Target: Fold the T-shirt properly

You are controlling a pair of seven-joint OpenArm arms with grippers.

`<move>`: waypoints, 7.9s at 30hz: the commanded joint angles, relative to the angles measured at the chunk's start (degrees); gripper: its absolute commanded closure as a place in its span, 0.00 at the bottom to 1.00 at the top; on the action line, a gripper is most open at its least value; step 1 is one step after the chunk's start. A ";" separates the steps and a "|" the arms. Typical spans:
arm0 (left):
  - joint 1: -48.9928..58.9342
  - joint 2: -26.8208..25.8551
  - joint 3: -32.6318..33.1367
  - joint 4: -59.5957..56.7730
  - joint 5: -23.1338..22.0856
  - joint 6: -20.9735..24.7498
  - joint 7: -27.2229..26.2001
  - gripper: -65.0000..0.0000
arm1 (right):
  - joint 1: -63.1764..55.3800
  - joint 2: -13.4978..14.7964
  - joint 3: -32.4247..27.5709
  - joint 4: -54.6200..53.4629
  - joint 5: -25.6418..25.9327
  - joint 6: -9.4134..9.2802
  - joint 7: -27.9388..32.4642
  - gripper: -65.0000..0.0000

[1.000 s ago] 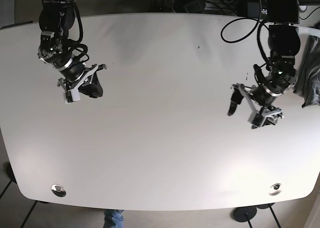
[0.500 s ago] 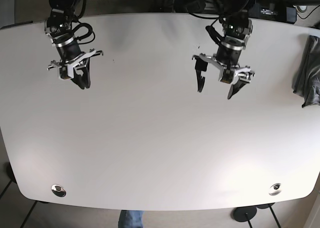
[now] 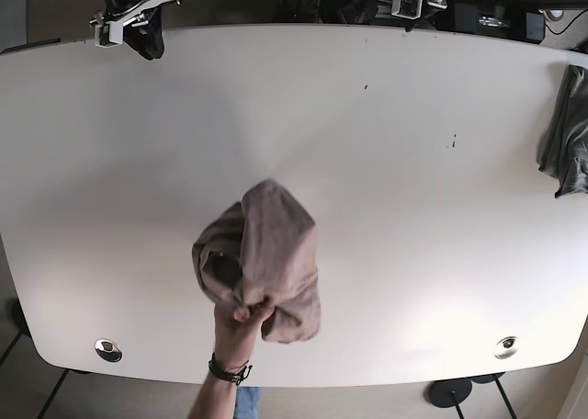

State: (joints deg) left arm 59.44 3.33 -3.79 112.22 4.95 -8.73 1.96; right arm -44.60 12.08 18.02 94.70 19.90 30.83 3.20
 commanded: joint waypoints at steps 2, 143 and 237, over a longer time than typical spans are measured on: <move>-3.75 0.14 -0.65 1.05 -0.25 0.07 -1.47 0.31 | 3.76 1.42 -2.94 0.91 1.07 0.34 1.68 0.87; -39.79 -1.44 -18.49 -12.14 -0.42 -7.22 11.80 0.17 | 56.86 -13.17 -47.87 -20.54 -22.93 -2.74 -24.96 0.23; -68.89 3.39 11.66 -43.26 -12.73 -4.50 2.84 0.16 | 110.84 -19.59 -32.22 -2.26 -24.69 -10.30 -42.72 0.97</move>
State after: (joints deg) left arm -8.47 6.17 7.97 68.20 -7.33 -12.75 5.76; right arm 63.75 -7.33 -14.61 91.70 -4.62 21.21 -41.15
